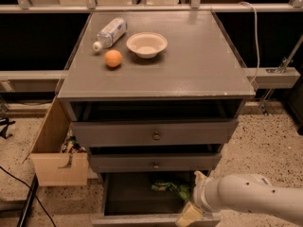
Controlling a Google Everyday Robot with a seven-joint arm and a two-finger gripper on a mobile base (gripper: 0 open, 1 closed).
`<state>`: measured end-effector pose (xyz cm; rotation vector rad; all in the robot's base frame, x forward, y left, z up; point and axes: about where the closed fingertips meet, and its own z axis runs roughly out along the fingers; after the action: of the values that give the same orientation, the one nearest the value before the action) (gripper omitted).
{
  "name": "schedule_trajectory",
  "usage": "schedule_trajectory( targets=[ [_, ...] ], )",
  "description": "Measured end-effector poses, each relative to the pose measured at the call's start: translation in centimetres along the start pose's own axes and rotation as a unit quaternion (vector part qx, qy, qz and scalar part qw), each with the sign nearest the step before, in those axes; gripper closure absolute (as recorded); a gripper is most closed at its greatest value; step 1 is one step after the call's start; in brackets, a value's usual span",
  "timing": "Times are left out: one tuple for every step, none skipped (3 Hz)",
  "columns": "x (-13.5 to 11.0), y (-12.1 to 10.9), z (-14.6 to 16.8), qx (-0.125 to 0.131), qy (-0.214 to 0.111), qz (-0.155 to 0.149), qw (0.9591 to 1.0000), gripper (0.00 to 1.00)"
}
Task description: Pick green rice chip bag from bottom drawer and place on counter
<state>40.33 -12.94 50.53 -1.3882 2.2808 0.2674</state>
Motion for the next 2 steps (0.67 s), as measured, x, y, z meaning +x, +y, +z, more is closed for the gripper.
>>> schedule_trajectory(
  targets=[
    [0.2, -0.8, 2.8, 0.014, -0.018, -0.022, 0.9995, 0.0],
    [-0.2, -1.7, 6.4, 0.019, -0.04, -0.037, 0.9983, 0.0]
  ],
)
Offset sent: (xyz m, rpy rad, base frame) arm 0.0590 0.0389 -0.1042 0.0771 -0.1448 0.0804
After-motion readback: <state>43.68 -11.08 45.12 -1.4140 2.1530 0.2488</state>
